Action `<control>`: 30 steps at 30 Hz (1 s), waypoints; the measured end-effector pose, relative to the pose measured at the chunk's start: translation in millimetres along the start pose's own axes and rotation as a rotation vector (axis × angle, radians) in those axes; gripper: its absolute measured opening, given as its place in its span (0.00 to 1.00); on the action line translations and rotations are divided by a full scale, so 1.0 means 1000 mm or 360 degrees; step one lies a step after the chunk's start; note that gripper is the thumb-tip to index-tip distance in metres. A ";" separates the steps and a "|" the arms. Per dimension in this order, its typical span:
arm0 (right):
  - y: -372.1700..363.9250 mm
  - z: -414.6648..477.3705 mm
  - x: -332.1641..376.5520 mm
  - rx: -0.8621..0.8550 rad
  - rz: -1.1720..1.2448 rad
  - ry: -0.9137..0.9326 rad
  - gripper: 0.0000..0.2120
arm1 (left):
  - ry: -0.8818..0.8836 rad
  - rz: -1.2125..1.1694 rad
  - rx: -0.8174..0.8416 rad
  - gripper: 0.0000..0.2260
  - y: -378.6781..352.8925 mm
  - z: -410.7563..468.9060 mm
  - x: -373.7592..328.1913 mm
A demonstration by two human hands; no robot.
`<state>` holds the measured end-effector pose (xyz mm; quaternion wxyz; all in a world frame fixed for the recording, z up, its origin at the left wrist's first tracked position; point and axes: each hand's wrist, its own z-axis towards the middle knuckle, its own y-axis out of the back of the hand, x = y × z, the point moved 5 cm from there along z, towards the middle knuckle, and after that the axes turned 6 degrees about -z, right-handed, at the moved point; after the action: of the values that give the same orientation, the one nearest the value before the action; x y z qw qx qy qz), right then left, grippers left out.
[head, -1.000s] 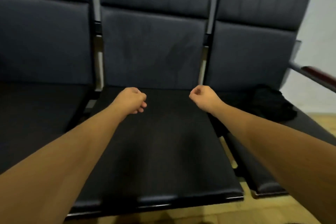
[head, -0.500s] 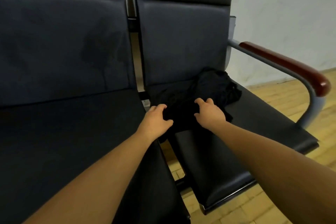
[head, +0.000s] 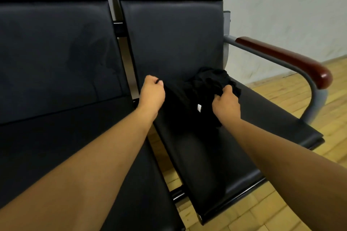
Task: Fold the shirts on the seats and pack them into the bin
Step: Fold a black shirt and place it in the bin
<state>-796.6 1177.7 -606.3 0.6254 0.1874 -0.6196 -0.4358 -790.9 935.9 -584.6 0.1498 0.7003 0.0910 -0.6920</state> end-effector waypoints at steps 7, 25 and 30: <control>0.005 -0.011 -0.025 0.0269 -0.0205 -0.0240 0.20 | -0.0211 -0.0666 -0.0104 0.06 0.022 -0.018 -0.112; -0.032 -0.083 -0.011 0.0680 -0.0879 0.0432 0.35 | -0.0382 -0.0430 -0.0226 0.08 0.125 -0.091 -0.172; -0.016 -0.068 -0.027 0.0677 -0.0846 0.0220 0.30 | -0.0530 -0.0611 -0.0538 0.08 0.187 -0.108 -0.193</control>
<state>-733.7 1168.9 -646.0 0.4773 0.4975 -0.5823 -0.4309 -631.9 812.2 -377.3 0.1435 0.5124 0.3097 -0.7880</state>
